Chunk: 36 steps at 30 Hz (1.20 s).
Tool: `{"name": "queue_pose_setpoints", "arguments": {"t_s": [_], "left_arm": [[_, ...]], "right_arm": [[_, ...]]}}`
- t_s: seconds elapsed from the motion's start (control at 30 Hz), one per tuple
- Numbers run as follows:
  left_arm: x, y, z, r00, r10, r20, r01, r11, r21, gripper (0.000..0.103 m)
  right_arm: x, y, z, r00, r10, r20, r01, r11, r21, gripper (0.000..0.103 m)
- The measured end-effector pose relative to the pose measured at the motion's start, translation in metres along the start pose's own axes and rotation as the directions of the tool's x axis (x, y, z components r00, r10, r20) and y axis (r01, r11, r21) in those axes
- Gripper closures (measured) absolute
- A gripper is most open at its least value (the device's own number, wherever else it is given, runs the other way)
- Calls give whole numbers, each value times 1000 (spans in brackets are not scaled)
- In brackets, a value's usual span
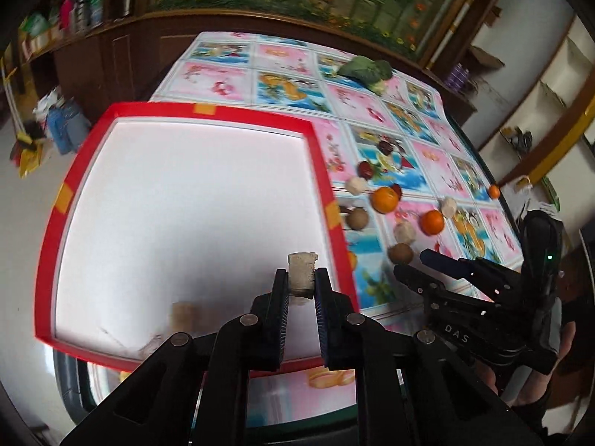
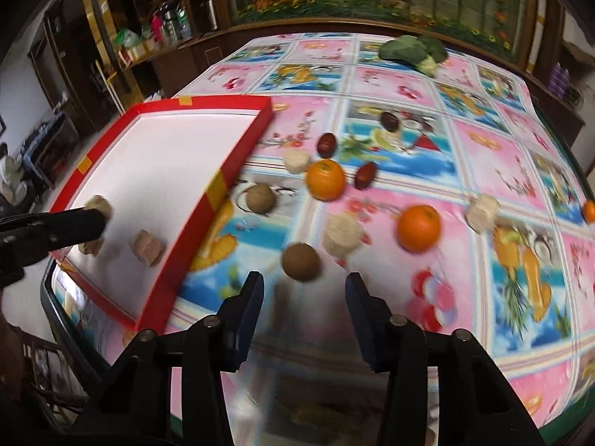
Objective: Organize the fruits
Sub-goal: 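Grasp another beige cube with the left tool while the right tool reaches toward a kiwi, then carry the cube into the tray with the left tool while the right tool grasps and drops a kiwi there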
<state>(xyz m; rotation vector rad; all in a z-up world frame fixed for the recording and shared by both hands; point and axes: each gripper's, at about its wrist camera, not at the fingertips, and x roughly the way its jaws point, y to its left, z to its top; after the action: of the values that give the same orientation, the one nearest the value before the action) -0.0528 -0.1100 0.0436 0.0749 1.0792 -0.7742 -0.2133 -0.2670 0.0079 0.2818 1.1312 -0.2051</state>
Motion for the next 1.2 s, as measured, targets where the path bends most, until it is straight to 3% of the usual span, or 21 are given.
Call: {"name": "queue_pose_setpoints", "arguments": {"t_s": [0.13,0.17,0.23,0.27,0.4,0.53,0.6,0.67,0.7,0.73,0.8,0.9,1.03,1.2], "left_arm": [[-9,20,-3,1000,3,21,-2,999,-37,90],[-11,24,-5,1000,1,22,0,999,-46,90],[-14,32,-3,1000,4,27,-2,998,-60,90],[-15,36,-4,999,7,31,-5,998,-67,90],[-18,51,-3,999,14,35,-10,996,-92,90],[-18,57,-3,999,12,33,-8,994,-107,90],[-19,57,-4,999,11,34,-7,994,-106,90],[-19,58,-4,999,9,35,-5,994,-108,90],[-19,59,-3,999,8,34,-4,994,-108,90],[-19,59,-3,999,7,34,-3,994,-108,90],[-18,59,-2,999,2,33,1,995,-103,90],[-17,59,-3,1000,-1,31,4,995,-101,90],[-15,62,-2,1000,4,24,-1,995,-99,90],[-10,65,1,1000,-2,16,3,994,-113,90]], "right_arm": [[18,8,7,999,-28,-42,28,1000,-4,67],[21,8,8,998,-35,-51,35,999,-2,73],[23,10,8,997,-52,-51,51,999,-9,75],[23,10,8,997,-65,-49,65,998,-8,82],[21,9,7,996,-73,-53,73,997,7,96],[16,14,9,997,-66,-43,66,998,-3,96],[12,15,11,998,-47,-36,47,999,-1,91],[2,14,13,1000,-28,1,28,1000,12,57],[-2,14,15,1000,-14,17,14,1000,18,49],[-3,15,18,1000,-9,24,9,1000,18,48],[1,19,26,1000,-8,22,8,1000,3,49],[16,26,33,1000,-6,-1,6,1000,-18,67],[31,24,33,1000,-22,-22,22,1000,-7,79],[22,17,27,1000,-22,-8,22,1000,7,80]]}}
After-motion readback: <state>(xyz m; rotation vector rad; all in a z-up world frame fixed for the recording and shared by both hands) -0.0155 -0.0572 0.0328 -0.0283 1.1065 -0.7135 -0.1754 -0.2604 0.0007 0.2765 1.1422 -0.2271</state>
